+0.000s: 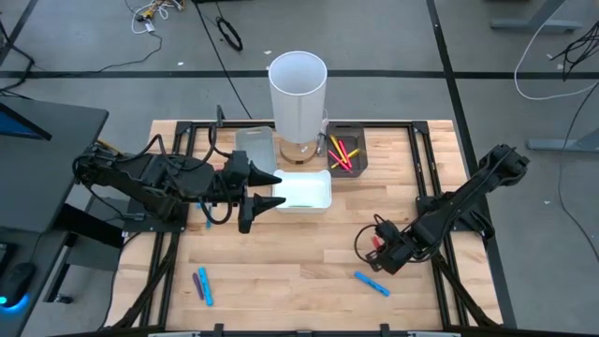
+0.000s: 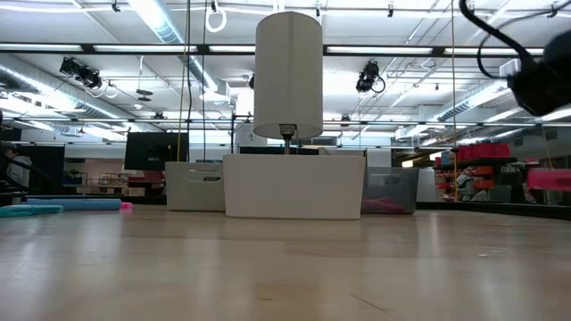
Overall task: Pick & Place Markers
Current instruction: Put the red highlighter pen into the gray bin
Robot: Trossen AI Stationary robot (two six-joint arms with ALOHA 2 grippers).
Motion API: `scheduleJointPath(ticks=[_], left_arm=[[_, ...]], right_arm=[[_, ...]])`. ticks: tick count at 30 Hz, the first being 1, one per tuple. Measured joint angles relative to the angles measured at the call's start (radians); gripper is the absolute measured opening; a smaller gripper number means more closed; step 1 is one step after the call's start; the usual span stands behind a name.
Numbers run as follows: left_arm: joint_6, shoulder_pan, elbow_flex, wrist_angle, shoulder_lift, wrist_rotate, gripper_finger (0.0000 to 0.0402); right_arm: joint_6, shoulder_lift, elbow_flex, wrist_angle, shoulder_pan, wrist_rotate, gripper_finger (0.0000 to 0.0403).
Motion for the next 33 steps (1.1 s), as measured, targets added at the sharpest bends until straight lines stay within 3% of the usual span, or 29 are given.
scheduleJointPath(ticks=[13, 23, 33], left_arm=[[0.014, 0.000, 0.000, -0.008, 0.000, 0.000, 0.0259], [0.019, 0.000, 0.000, -0.009, 0.000, 0.000, 0.0259], [0.022, 0.000, 0.000, -0.009, 0.000, 0.000, 0.0259]], right_arm=[[-0.252, 0.000, 0.198, -0.215, -0.120, 0.218, 0.0050], [-0.628, 0.000, 0.363, -0.201, -0.251, 0.398, 0.0050], [-0.996, 0.000, 0.516, -0.017, -0.355, 0.417, 0.0049]])
